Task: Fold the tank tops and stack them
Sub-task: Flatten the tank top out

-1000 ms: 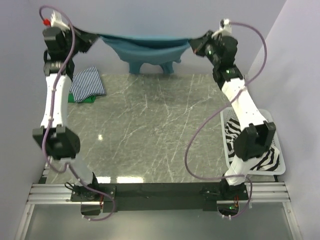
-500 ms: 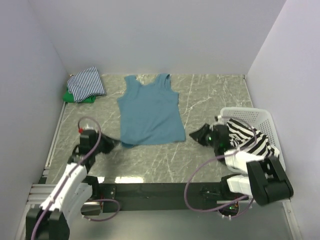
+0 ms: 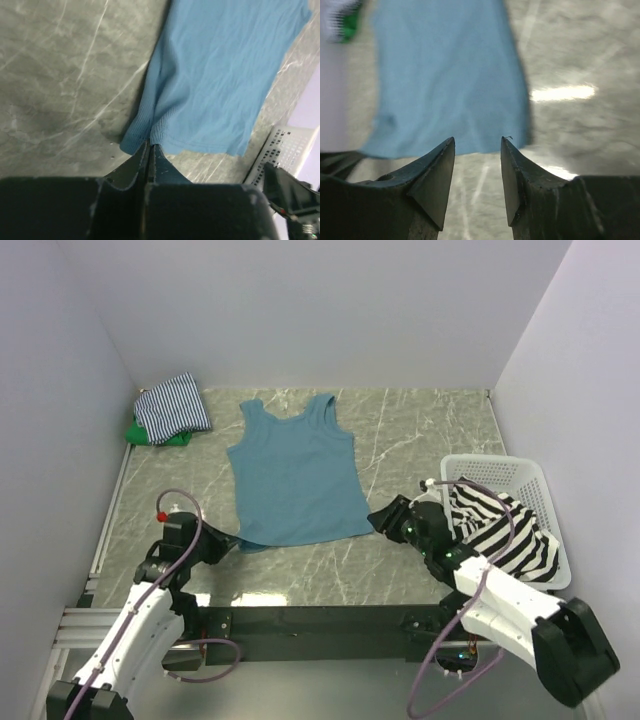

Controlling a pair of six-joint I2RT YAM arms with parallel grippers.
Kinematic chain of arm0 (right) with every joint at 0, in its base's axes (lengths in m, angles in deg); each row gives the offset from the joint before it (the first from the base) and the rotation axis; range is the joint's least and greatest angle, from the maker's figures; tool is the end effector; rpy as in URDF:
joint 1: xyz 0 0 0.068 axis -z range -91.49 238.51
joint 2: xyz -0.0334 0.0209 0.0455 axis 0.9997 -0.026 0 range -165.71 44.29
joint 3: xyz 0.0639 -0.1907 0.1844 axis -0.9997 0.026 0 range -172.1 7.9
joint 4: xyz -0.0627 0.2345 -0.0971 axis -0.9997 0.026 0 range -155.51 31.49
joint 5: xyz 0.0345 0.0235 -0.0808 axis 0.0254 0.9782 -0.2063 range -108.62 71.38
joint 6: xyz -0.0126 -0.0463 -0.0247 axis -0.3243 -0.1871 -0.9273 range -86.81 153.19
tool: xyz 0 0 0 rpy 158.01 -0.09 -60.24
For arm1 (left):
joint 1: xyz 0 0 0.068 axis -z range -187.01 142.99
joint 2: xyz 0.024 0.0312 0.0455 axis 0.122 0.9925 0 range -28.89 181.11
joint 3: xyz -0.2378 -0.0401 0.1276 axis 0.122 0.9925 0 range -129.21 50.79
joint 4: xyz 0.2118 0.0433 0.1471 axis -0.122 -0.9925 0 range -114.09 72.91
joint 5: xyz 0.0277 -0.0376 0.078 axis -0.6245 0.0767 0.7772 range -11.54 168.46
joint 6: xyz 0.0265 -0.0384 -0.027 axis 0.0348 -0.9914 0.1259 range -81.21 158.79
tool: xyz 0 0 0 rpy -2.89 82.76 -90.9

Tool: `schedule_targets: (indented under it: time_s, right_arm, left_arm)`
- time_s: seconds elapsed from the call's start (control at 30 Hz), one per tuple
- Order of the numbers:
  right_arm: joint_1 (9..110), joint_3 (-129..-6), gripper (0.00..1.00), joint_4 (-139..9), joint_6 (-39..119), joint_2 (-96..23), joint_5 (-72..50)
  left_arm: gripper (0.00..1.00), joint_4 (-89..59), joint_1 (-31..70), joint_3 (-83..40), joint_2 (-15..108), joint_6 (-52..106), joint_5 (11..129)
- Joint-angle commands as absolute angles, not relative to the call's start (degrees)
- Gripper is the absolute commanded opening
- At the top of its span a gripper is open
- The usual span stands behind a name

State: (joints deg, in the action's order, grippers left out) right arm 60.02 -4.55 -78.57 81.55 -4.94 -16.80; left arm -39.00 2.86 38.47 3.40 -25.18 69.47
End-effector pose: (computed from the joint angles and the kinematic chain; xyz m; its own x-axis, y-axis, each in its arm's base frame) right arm 0.1578 0.0869 0.1707 -0.6104 0.5186 -0.5988 -0.0696 0.7179 0.6927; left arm 0.1260 -0.0276 0.1544 -0.5437 -0.8062 -0.2331 -0.4663 0.5212 -0.7148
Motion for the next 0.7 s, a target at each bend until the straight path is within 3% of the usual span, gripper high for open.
schedule_targets:
  time_s: [0.0, 0.23, 0.47, 0.53, 0.57, 0.67]
  right_arm:
    - [58.37, -7.66, 0.49, -70.17, 81.79, -10.36, -25.39]
    - [55.03, -12.93, 0.46, -68.94, 83.11, -22.93, -29.08]
    - [54.23, -14.25, 0.44, -69.02, 83.46, -26.55, -30.93]
    - [54.06, -14.86, 0.36, -67.98, 83.2, -27.86, -31.36]
    - [54.23, -15.74, 0.22, -66.49, 82.85, -28.22, -31.8]
    - [54.15, -17.67, 0.0, -63.15, 82.23, -27.7, -32.68]
  left_arm:
    - [0.03, -41.25, 3.1, 32.34, 3.71, -24.5, 74.14]
    - [0.01, -42.67, 3.28, 30.66, 7.49, -23.53, 73.72]
    - [0.01, -42.23, 3.89, 31.19, 8.46, -23.44, 73.98]
    - [0.01, -41.97, 3.98, 31.1, 9.6, -23.35, 73.8]
    - [0.01, -41.88, 4.07, 31.02, 10.56, -23.35, 73.63]
    - [0.01, -41.97, 4.24, 30.67, 11.71, -23.0, 73.8]
